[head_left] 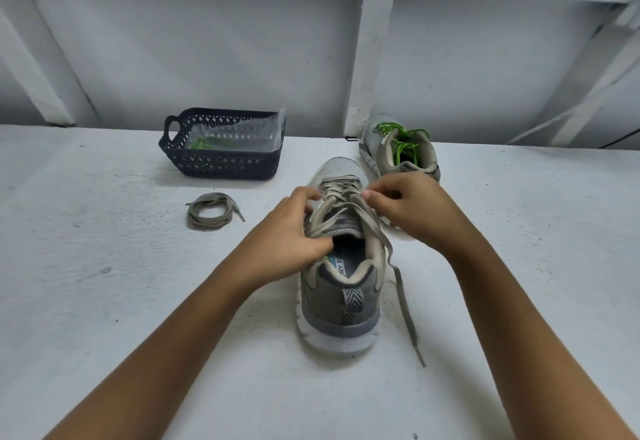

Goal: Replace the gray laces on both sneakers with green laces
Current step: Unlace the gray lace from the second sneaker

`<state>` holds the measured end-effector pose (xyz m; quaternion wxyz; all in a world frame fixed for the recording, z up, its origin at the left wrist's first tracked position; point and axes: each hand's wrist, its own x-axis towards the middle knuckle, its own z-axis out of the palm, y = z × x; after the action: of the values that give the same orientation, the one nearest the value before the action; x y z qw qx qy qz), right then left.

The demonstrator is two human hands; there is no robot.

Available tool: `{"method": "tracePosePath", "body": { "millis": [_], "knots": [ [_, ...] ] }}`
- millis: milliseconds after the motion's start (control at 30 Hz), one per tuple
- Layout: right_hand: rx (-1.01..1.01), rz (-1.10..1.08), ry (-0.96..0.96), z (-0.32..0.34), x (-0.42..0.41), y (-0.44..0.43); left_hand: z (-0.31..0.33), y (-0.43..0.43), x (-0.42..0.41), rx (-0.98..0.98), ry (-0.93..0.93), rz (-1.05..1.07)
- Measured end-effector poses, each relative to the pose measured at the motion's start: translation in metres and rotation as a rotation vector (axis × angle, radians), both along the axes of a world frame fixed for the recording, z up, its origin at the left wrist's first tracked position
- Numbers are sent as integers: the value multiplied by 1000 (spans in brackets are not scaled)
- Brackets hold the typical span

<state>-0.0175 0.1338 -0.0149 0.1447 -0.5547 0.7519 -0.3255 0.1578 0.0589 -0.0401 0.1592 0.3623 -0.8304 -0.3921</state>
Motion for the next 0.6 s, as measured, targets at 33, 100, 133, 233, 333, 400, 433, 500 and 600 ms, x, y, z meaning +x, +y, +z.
{"method": "tracePosePath", "body": {
  "millis": [33, 100, 133, 233, 333, 400, 433, 500, 600],
  "knots": [
    [28, 32, -48, 4, 0, -3, 0, 1, 0, 19, 5, 19],
    [66, 82, -116, 11, 0, -9, -1, 4, -1, 17, 18, 60],
    [86, 95, -98, 12, 1, -11, -2, 5, -1, 14, 28, 75],
    [82, 46, 10, 7, 3, -21, -4, 7, -2, 13, 56, 104],
    [42, -48, 42, 0, 9, -28, -7, 8, -3, 13, 73, 120],
    [18, -81, 57, -2, 10, -30, -8, 7, -4, 16, 84, 132],
    [4, -102, 13, -1, 10, -30, -9, 7, -3, 18, 91, 136],
    [-5, -150, -236, 4, 6, -27, -9, 7, -3, 22, 106, 138],
    [101, -108, -458, 13, -1, -16, -9, 8, -3, 27, 107, 136]
  ]
}}
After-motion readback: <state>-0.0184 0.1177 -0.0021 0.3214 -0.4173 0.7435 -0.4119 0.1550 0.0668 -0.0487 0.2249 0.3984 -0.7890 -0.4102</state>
